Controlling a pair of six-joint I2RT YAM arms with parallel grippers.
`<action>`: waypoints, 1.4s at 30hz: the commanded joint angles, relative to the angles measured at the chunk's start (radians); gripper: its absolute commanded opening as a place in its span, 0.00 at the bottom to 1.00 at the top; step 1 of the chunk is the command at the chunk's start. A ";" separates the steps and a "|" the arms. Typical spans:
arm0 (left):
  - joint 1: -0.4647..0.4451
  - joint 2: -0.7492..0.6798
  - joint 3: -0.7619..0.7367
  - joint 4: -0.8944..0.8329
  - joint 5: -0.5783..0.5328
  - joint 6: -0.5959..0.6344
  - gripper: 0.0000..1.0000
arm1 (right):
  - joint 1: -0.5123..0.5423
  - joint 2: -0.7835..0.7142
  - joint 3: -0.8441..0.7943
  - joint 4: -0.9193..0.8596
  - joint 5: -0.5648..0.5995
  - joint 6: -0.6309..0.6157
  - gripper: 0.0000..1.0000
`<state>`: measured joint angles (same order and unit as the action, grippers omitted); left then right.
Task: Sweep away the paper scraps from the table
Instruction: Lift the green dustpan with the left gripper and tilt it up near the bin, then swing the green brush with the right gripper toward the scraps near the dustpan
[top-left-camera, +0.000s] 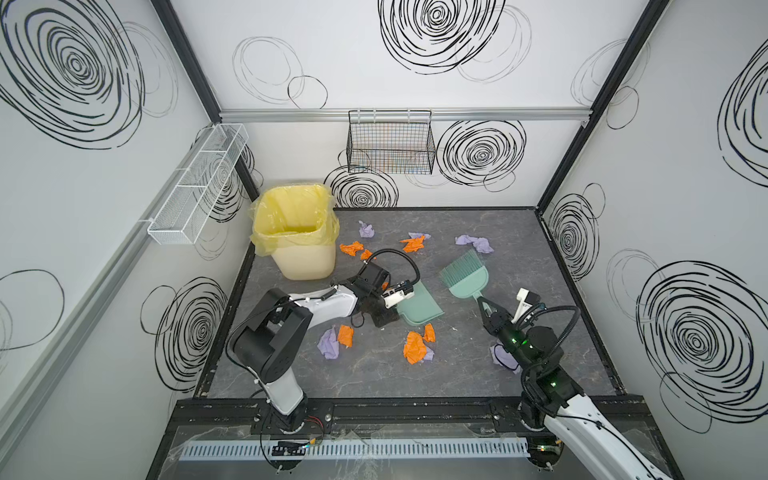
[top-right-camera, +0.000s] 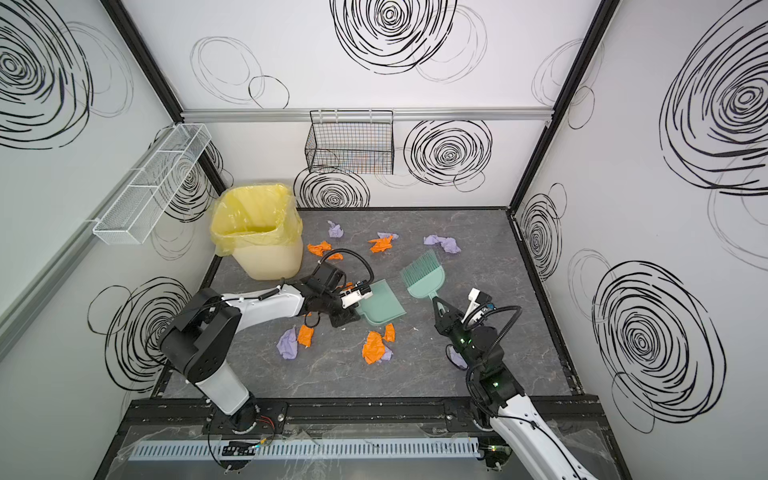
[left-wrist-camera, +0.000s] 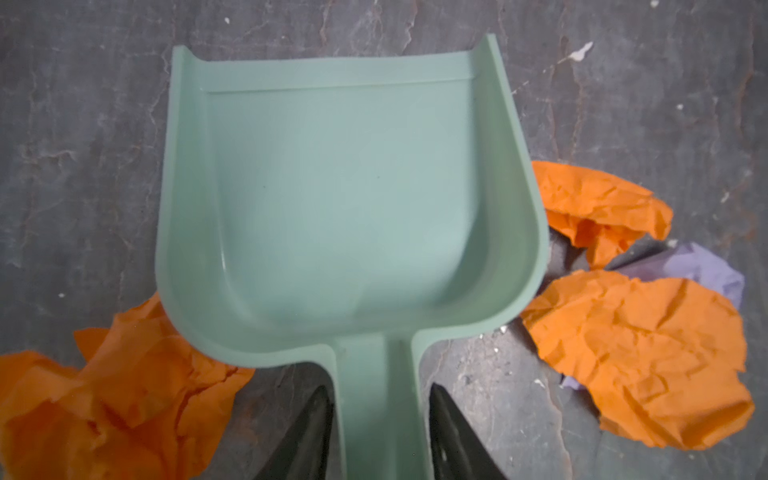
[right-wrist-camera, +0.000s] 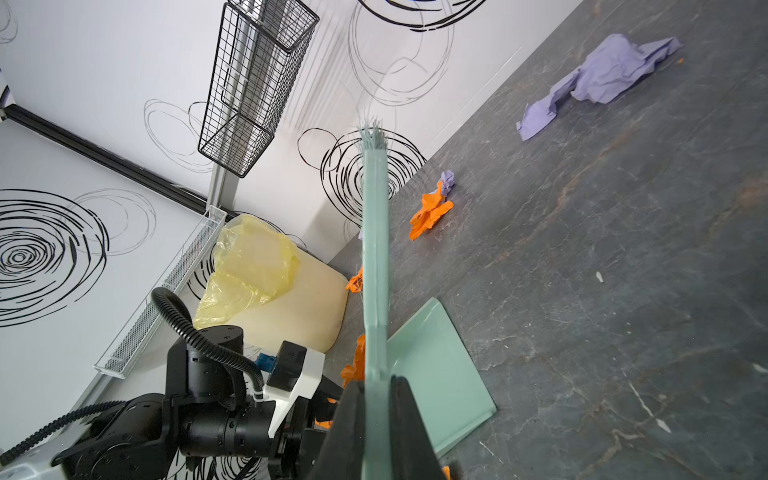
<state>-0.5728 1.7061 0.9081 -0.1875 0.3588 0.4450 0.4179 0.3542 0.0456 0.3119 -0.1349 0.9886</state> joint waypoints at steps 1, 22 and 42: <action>0.005 -0.012 0.015 0.003 0.014 0.004 0.36 | -0.004 -0.015 -0.013 0.039 -0.008 0.007 0.00; 0.128 -0.347 0.011 -0.165 0.165 0.003 0.00 | -0.061 -0.081 0.069 -0.165 -0.016 -0.044 0.00; 0.581 -0.803 -0.028 -0.449 0.285 0.115 0.00 | 0.020 0.792 0.535 0.145 -0.196 -0.079 0.00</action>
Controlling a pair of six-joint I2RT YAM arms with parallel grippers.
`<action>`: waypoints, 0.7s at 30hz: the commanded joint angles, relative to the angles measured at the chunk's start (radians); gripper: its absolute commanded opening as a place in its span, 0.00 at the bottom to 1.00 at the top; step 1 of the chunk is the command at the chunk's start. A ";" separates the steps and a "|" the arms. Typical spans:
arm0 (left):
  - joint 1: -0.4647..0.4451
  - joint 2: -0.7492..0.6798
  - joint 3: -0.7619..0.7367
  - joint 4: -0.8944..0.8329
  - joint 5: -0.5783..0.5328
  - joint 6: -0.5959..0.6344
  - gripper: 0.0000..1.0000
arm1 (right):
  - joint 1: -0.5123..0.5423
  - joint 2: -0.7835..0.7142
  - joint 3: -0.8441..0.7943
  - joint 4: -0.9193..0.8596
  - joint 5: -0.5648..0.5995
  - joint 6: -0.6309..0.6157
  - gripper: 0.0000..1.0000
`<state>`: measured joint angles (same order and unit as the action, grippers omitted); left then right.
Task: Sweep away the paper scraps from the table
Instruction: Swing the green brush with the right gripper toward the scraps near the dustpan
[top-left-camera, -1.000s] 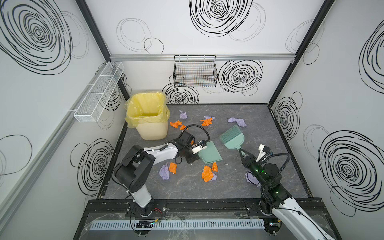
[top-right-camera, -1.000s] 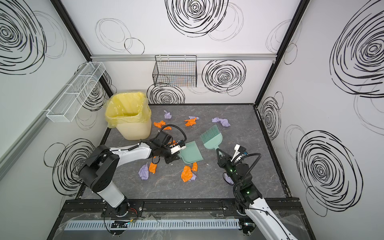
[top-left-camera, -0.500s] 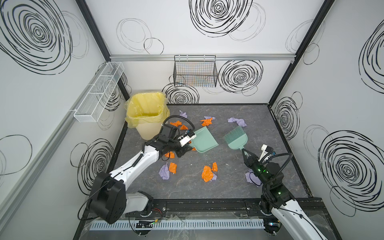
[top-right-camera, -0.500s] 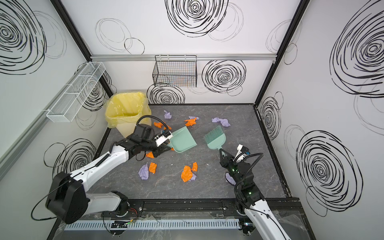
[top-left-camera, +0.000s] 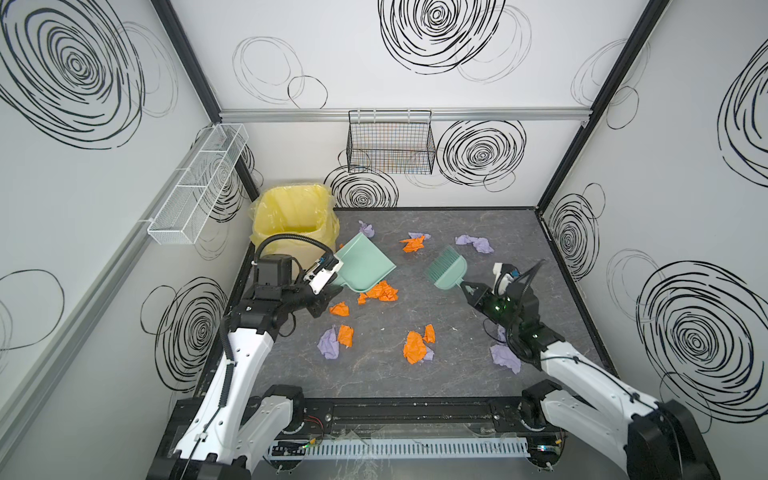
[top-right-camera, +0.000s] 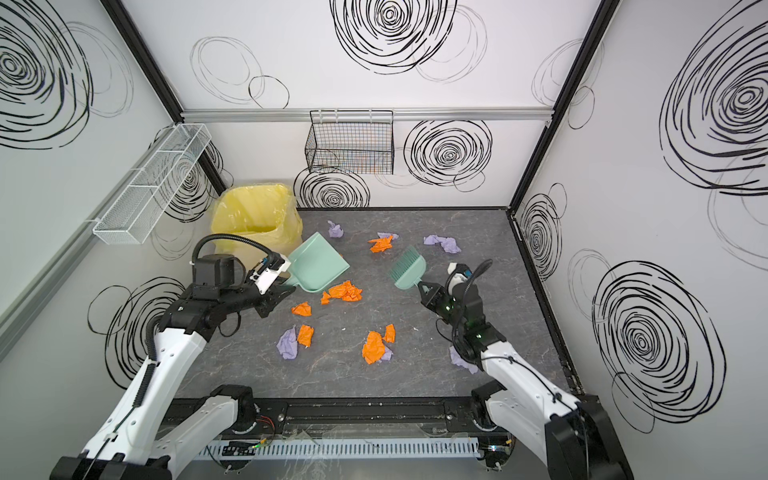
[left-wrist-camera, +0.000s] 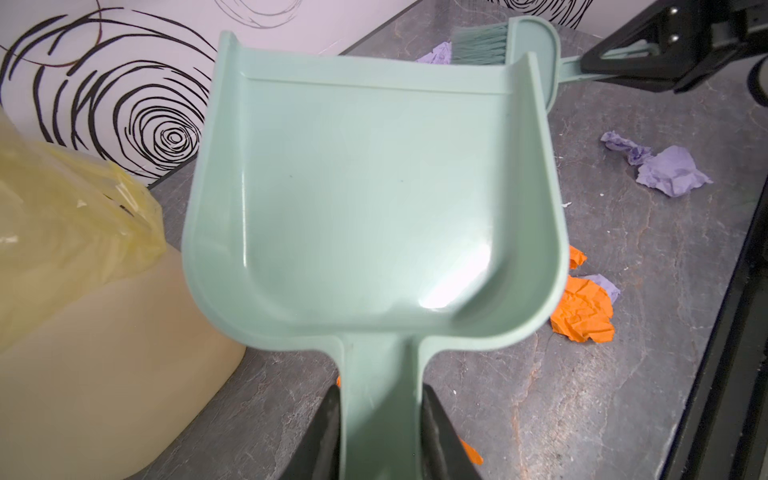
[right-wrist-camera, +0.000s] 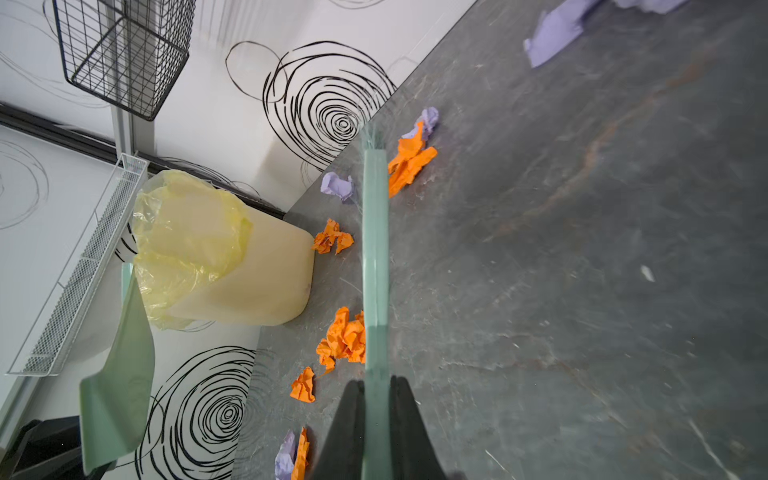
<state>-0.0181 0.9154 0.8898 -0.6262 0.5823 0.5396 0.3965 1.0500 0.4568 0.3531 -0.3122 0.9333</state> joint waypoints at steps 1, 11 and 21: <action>0.042 -0.013 -0.005 -0.012 0.079 0.017 0.00 | 0.060 0.168 0.186 0.112 -0.021 -0.013 0.00; 0.128 -0.012 0.020 0.002 0.182 -0.031 0.00 | 0.125 0.918 0.910 0.163 -0.230 0.180 0.00; 0.184 -0.040 -0.029 -0.042 0.190 0.033 0.00 | 0.149 1.352 1.345 0.225 -0.245 0.385 0.00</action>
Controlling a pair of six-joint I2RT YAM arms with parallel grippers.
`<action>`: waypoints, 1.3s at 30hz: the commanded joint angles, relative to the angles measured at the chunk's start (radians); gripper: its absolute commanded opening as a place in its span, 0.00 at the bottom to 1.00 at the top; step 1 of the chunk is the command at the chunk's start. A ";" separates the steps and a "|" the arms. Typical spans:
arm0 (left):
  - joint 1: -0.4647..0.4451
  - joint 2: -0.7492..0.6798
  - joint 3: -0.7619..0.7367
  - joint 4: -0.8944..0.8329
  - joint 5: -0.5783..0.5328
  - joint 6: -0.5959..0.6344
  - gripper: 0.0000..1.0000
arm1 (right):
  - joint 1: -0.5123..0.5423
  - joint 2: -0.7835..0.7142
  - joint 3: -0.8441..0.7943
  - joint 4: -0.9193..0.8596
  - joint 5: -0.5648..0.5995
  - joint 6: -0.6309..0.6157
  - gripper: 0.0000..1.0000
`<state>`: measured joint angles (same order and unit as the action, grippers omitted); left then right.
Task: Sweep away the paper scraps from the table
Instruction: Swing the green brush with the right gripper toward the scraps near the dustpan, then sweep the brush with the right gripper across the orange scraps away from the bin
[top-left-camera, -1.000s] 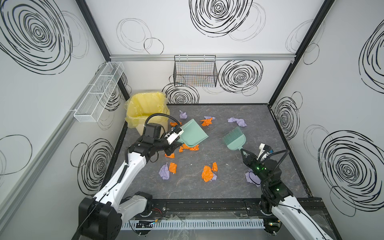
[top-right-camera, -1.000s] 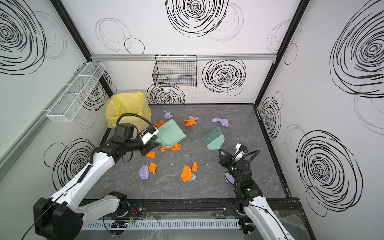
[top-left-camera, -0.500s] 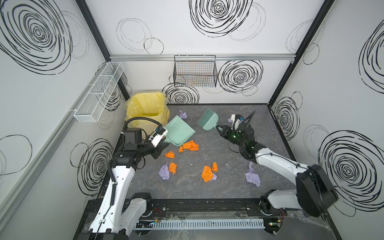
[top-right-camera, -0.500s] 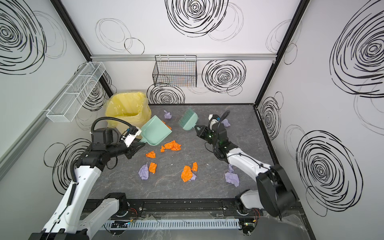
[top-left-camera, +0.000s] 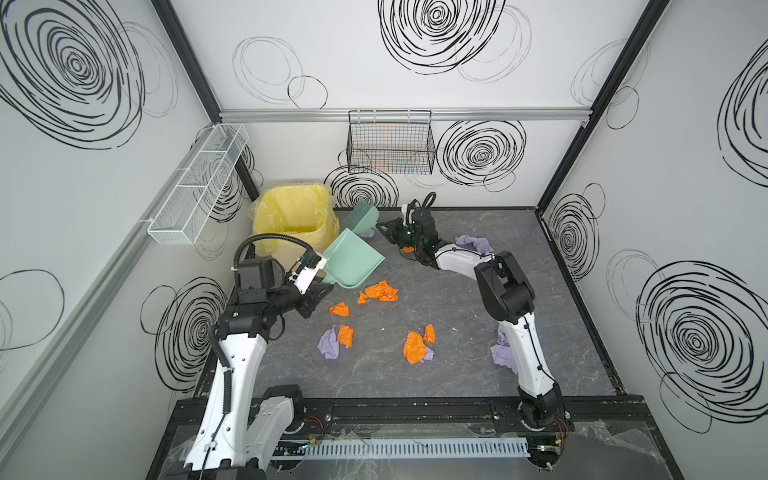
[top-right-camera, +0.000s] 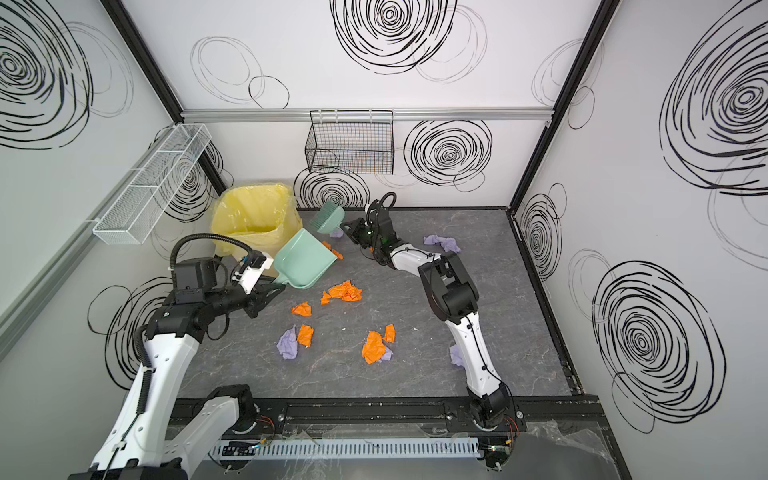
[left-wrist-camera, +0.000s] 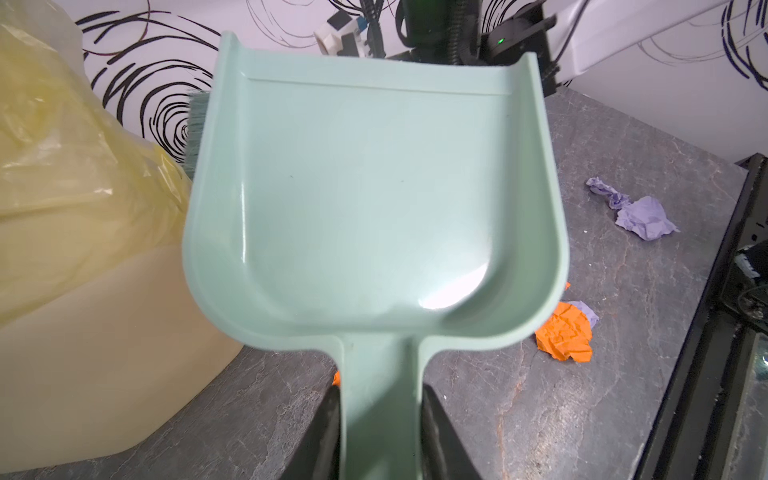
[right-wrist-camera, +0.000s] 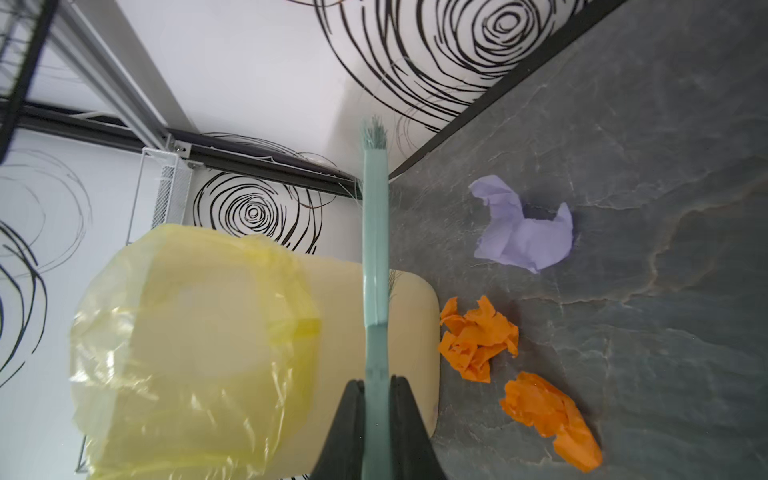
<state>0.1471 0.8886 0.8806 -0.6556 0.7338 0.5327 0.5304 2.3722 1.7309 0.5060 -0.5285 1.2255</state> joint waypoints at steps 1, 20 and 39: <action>0.024 -0.012 -0.024 -0.012 0.038 0.045 0.00 | 0.018 0.056 0.087 0.091 -0.038 0.119 0.00; 0.049 -0.003 -0.045 0.001 0.085 0.034 0.00 | -0.032 -0.059 -0.314 0.064 -0.122 0.125 0.00; 0.026 -0.005 -0.058 0.025 0.082 0.007 0.00 | -0.213 -0.903 -1.083 -0.329 -0.134 -0.327 0.00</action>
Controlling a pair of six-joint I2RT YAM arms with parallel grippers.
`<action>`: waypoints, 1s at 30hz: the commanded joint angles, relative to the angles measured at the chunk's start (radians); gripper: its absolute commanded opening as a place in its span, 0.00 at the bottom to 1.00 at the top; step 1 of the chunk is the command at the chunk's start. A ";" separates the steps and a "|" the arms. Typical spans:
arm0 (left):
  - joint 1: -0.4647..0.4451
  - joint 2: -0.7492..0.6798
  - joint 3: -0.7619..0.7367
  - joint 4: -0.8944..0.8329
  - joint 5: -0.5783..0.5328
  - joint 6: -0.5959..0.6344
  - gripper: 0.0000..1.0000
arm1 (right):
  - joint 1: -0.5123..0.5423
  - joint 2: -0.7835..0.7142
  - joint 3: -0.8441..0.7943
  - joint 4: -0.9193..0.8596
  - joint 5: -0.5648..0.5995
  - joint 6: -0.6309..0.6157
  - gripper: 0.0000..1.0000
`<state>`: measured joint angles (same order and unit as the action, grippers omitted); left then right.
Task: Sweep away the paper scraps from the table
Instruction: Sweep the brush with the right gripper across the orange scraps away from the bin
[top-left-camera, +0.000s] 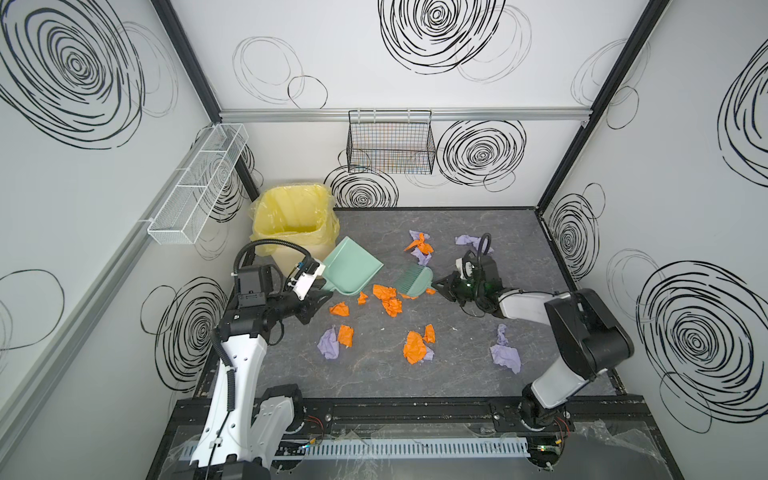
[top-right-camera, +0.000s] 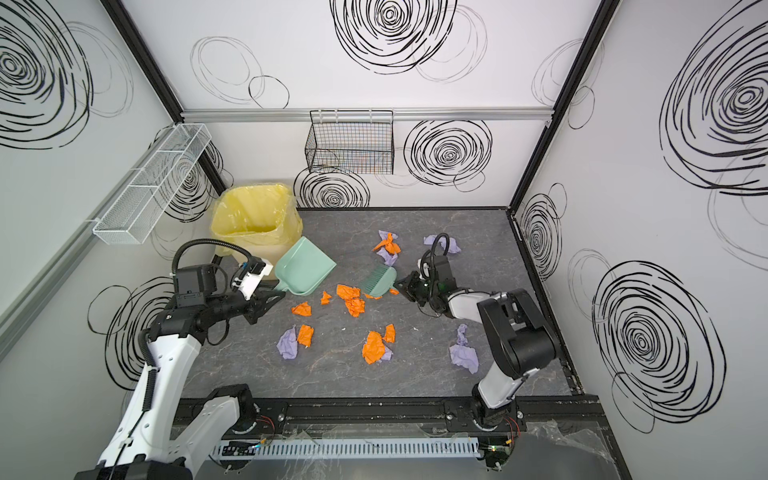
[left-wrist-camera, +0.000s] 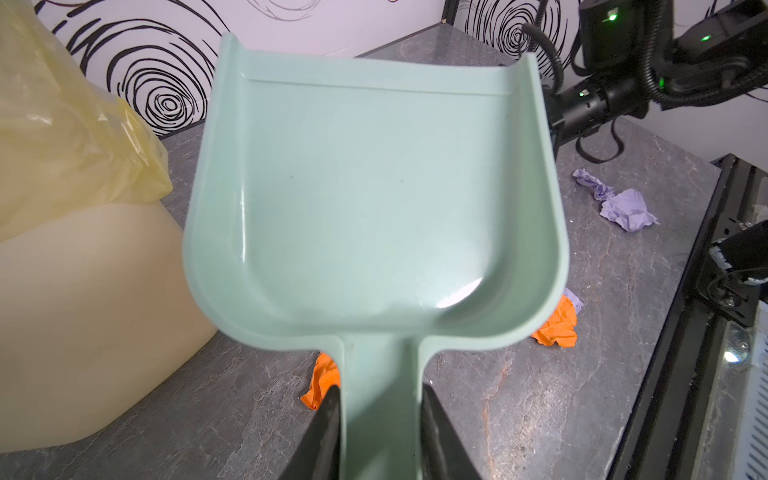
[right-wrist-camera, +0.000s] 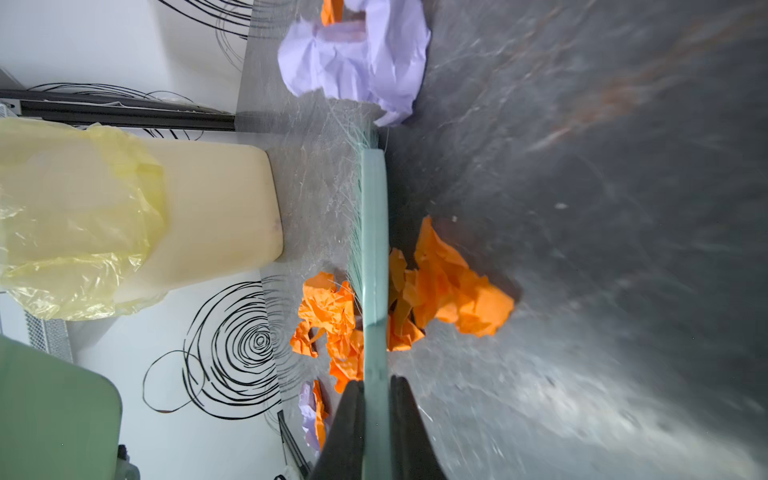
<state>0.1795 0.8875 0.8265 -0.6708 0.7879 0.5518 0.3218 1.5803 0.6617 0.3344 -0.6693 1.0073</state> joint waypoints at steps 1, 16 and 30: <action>-0.007 -0.004 -0.004 0.043 0.027 -0.015 0.00 | -0.001 -0.159 -0.009 -0.195 0.014 -0.124 0.00; 0.000 -0.014 -0.023 0.079 0.027 -0.068 0.00 | 0.320 -0.360 0.003 -0.071 0.081 0.007 0.00; 0.033 -0.050 -0.042 0.096 0.036 -0.089 0.00 | 0.567 0.070 0.260 0.124 -0.050 0.032 0.00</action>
<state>0.2001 0.8413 0.7906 -0.6151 0.7879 0.4694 0.8703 1.6203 0.8577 0.3946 -0.6754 1.0443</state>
